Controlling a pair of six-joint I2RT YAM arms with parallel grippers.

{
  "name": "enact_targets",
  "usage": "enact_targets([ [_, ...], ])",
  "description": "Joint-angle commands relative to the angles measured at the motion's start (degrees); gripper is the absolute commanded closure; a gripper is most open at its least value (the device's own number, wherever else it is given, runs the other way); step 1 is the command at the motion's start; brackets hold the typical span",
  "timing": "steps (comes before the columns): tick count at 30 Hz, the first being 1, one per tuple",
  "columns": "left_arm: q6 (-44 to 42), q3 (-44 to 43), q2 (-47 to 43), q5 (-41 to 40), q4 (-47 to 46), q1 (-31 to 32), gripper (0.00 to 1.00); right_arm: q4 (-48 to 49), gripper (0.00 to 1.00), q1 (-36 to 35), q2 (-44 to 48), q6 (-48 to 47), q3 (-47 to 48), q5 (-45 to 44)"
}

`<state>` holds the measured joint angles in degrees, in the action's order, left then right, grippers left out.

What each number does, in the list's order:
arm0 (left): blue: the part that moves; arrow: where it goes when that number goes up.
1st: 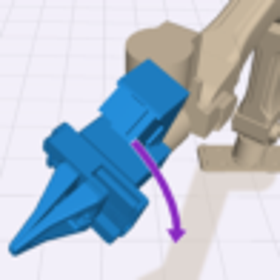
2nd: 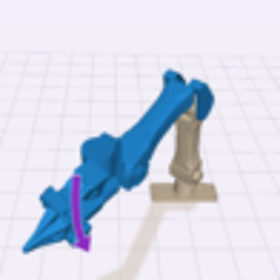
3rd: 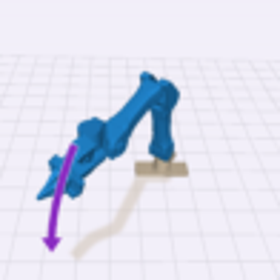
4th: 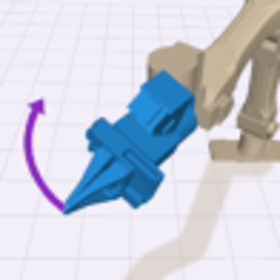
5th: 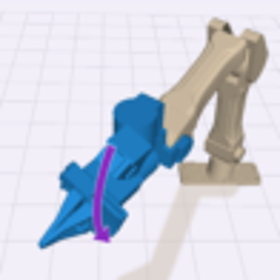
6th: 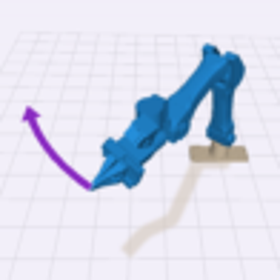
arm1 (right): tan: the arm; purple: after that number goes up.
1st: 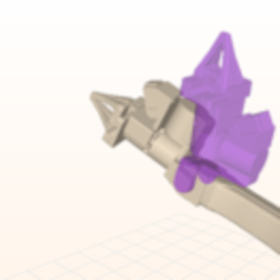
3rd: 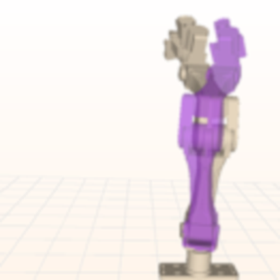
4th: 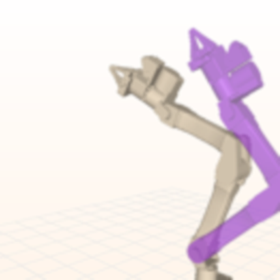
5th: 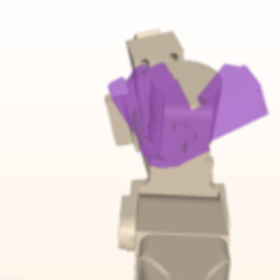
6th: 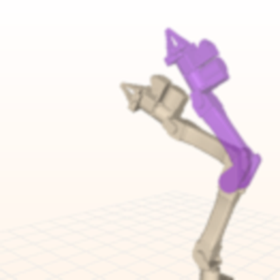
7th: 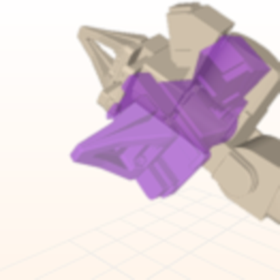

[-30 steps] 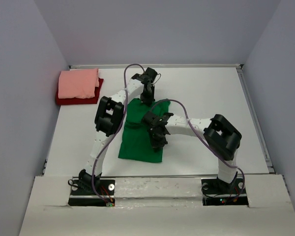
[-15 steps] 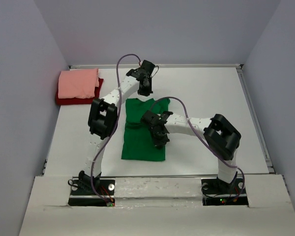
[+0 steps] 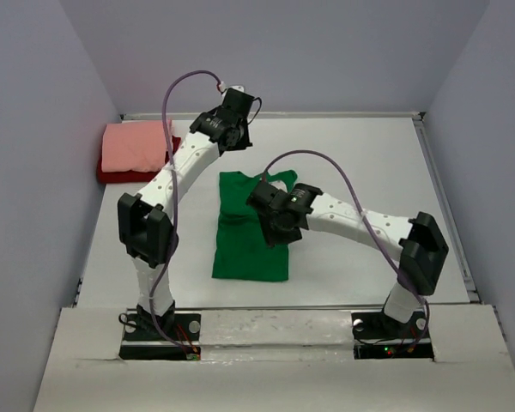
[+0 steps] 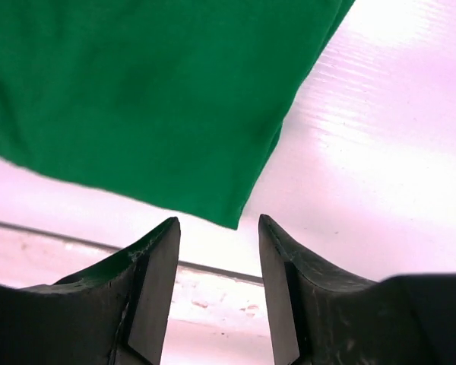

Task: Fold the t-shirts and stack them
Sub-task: Fold the folded rectangular tshirt in 1/3 of the way

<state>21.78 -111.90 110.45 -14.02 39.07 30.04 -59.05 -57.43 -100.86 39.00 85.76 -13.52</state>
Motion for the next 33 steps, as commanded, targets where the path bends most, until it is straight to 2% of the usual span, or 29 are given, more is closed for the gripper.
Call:
enact_targets([
  [1, 3.26, 8.77, -7.16, -3.48, 6.72, 0.28, 0.98, -0.29, 0.47, 2.66, 8.38, 2.04, -6.45, 2.94],
  [2, 3.88, 16.2, -9.1, -1.38, 5.5, -0.24, 0.98, 0.94, 0.46, 3.37, 9.96, 2.65, -9.35, 3.84],
  [4, 4.06, 24.58, -15.34, 5.02, 1.3, -1.3, 0.97, 6.03, 0.44, 4.51, 14.8, 3.27, -18.49, 7.69],
  [5, 4.06, 32.54, -17.44, 7.32, -0.12, -2.0, 0.96, 7.44, 0.43, 5.21, 16.29, 3.53, -21.13, 8.41],
  [6, 3.89, 36.53, -19.21, 9.78, -1.26, -4.35, 0.96, 8.93, 0.39, 5.22, 17.7, 3.71, -23.68, 9.64],
  [7, 3.62, 40.14, -22.88, 15.46, -3.89, -5.94, 0.95, 12.69, 0.38, 6.01, 20.06, 3.02, -28.23, 13.83],
  [8, 3.36, 47.4, -24.74, 19.34, -5.57, -7.61, 0.94, 14.21, 0.37, 6.01, 21.22, 3.1, -30.02, 15.7],
  [9, 2.57, 50.95, -27.72, 25.04, -7.06, -11.46, 0.89, 17.88, 0.36, 6.62, 22.54, 3.18, -31.77, 16.93],
  [11, 1.43, 57.89, -29.59, 29.03, -9.27, -14.73, 0.87, 21.06, 0.35, 7.5, 26.04, 3.27, -36.6, 21.24],
  [14, -0.25, 62.31, -32.66, 30.37, -10.06, -18.35, 0.84, 25.99, 0.35, 10.58, 27.29, 2.83, -40.13, 26.77],
  [16, 0.1, 61.54, -34.42, 31.94, -9.63, -18.44, 0.81, 28.27, 0.35, 11.11, 26.68, 2.31, -41.11, 28.45],
  [20, 2.21, 62.58, -37.5, 44.14, -12.61, -21.6, 0.78, 32.93, 0.36, 12.16, 25.19, 3.44, -41.54, 33.37],
  [23, 3.35, 64.69, -40.39, 48.98, -14.63, -21.69, 0.76, 38.12, 0.36, 15.83, 24.05, 4.94, -42.95, 38.37],
  [27, 5.2, 67.41, -42.34, 49.53, -14.38, -21.78, 0.76, 42.6, 0.36, 19.54, 23.34, 6.35, -44.18, 43.39],
  [33, 6.34, 68.74, -42.69, 47.07, -10.07, -21.78, 0.78, 42.7, 0.36, 21.92, 22.82, 7.05, -41.64, 44.19],
])
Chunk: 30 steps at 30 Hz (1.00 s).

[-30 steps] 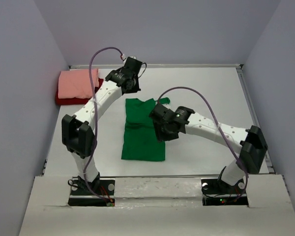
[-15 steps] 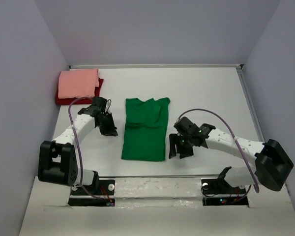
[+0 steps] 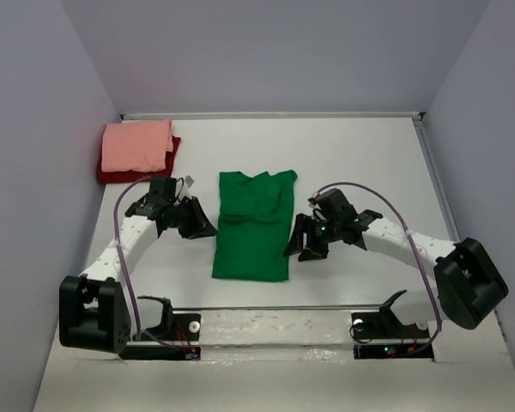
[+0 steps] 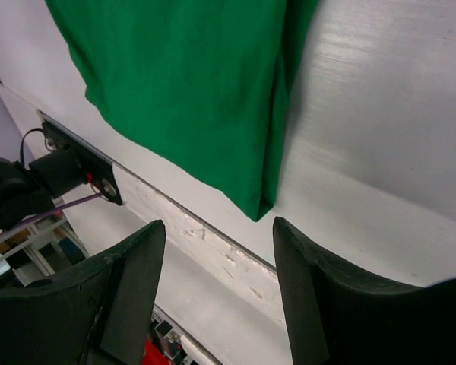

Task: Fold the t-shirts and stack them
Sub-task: Fold the folded rectangular tshirt in 1/3 of the way, then grab one side of the 2/3 rectangular tshirt with both arms

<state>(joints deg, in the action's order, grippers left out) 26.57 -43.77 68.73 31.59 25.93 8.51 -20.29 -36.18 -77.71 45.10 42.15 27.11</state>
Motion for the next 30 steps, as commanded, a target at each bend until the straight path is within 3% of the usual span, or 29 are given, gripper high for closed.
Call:
enact_targets([
  [1, 1.82, 0.7, -0.7, 0.41, 4.55, -0.25, 0.81, 3.95, 0.36, 0.68, -0.68, 0.87, 2.14, 3.65],
  [10, 2.88, 3.6, -2.72, -3.99, 10.27, -0.25, 0.82, 7.72, 0.36, 1.2, 0.28, 4.99, -2.24, 5.06],
  [18, 2.26, 4.74, -0.79, -9.7, 11.07, -0.25, 0.82, 5.27, 0.37, 1.2, -3.15, 2.37, -2.07, -0.39],
  [24, 1.82, 8.6, 0.61, -6.29, 7.91, -0.16, 0.81, 4.65, 0.37, 1.73, -3.24, 1.22, -0.23, -0.48],
  [28, 2.35, 12.91, 0.79, 1.96, 3.52, -0.25, 0.61, 4.47, 0.37, 1.73, -2.36, 0.69, 0.91, 0.31],
  [30, 2.7, 13.27, 0.62, 2.42, 2.72, -0.25, 0.6, 4.12, 0.37, 1.73, -1.92, 0.51, 1.44, 0.31],
])
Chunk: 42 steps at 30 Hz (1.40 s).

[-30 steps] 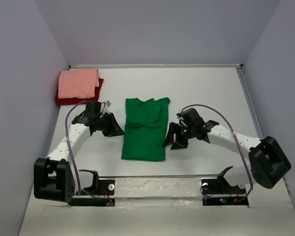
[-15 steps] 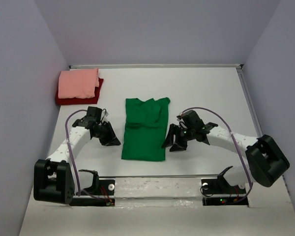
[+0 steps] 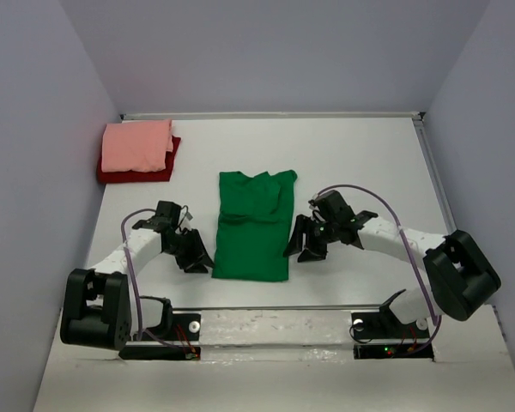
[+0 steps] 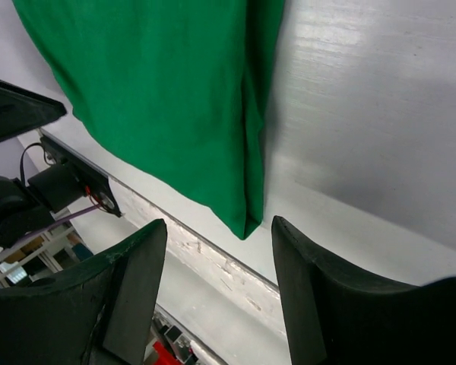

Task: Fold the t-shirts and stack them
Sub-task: Grab one side of the 2/3 rectangular tshirt with both arms

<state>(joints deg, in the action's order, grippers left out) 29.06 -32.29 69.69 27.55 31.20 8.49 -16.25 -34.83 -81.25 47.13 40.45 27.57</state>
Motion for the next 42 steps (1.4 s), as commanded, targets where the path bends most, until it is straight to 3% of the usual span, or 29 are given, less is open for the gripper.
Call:
enact_targets([
  [1, 0.3, 1.53, -0.87, 6.55, -2.64, -0.23, 0.49, 0.08, 0.37, 0.38, 1.89, -1.78, 3.15, -0.06],
  [3, 1.34, 1.36, -1.22, 7.07, -3.16, -0.23, 0.45, -0.1, 0.37, 0.38, 1.89, -1.87, 3.15, 0.03],
  [14, 3.64, 3.29, 1.94, 10.16, -7.65, -0.23, 0.44, -0.1, 0.37, 1.96, 4.61, -1.78, 0.95, 0.73],
  [26, 4.6, 0.21, 4.57, -2.5, -1.4, -0.23, 0.46, -0.27, 0.37, 4.07, 6.37, -2.13, 1.04, 2.66],
  [42, 6.98, 2.76, 13.63, 5.5, -10.9, 0.56, 0.45, -0.1, 0.37, 5.65, 6.46, -1.78, 0.95, 3.63],
])
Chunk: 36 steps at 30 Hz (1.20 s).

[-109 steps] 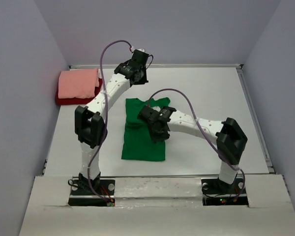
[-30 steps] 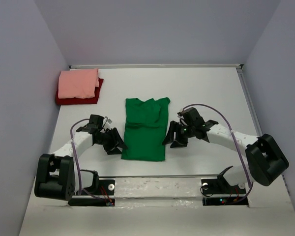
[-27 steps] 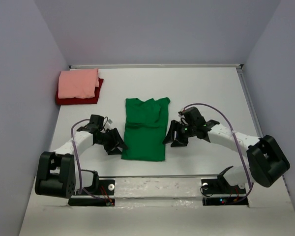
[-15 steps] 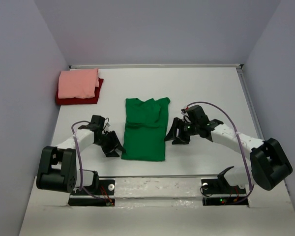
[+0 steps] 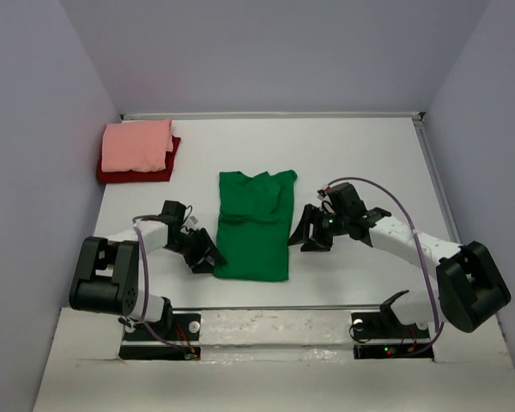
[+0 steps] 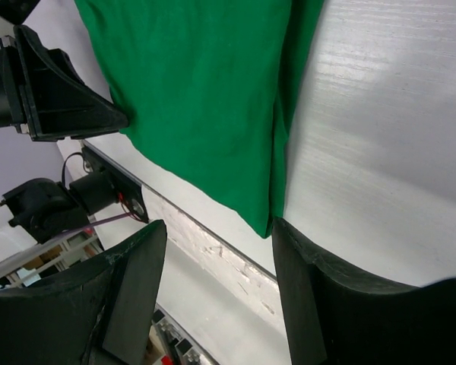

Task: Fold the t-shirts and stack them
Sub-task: Grab one side of the 2/3 rectangular tshirt with both arms

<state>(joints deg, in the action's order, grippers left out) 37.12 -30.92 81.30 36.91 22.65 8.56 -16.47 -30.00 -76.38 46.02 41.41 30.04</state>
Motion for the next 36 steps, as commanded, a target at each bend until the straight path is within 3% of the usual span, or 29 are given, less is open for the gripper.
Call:
enact_targets([
  [1, -1.09, 1.47, 2.28, -3.51, -2.79, 0.5, 0.46, 0.21, 0.37, 0.82, 1.58, -0.76, -0.19, 1.16],
  [5, -1.18, 1.74, 3.69, -2.8, -3.4, 0.5, 0.5, 0.12, 0.37, 1.35, 1.85, -0.76, -0.36, 1.42],
  [8, -1.26, 1.83, 3.78, -2.28, -3.93, 0.5, 0.61, 0.12, 0.37, 1.35, 1.94, -0.58, -0.71, 1.51],
  [9, -1.26, 1.82, 3.78, -2.19, -4.02, 0.5, 0.66, 0.12, 0.37, 1.35, 1.85, -0.49, -1.15, 1.42],
  [10, -1.35, 1.82, 3.87, -1.93, -4.11, 0.5, 0.82, 0.12, 0.37, 1.35, 1.67, -0.32, -1.42, 1.34],
  [13, -1.7, 1.82, 3.78, -1.49, -3.76, 0.5, 1.0, 0.12, 0.37, 1.35, 0.27, -0.14, -2.56, 1.6],
  [25, -2.32, 0.24, 3.6, -1.31, -2.7, 0.41, 1.0, 1.95, 0.37, -1.82, -7.55, -3.75, -2.82, -0.08],
  [36, -2.67, -1.16, 3.34, -0.61, -1.3, 0.5, 1.0, 8.12, 0.37, -10.95, -13.53, 2.75, -1.95, -0.86],
])
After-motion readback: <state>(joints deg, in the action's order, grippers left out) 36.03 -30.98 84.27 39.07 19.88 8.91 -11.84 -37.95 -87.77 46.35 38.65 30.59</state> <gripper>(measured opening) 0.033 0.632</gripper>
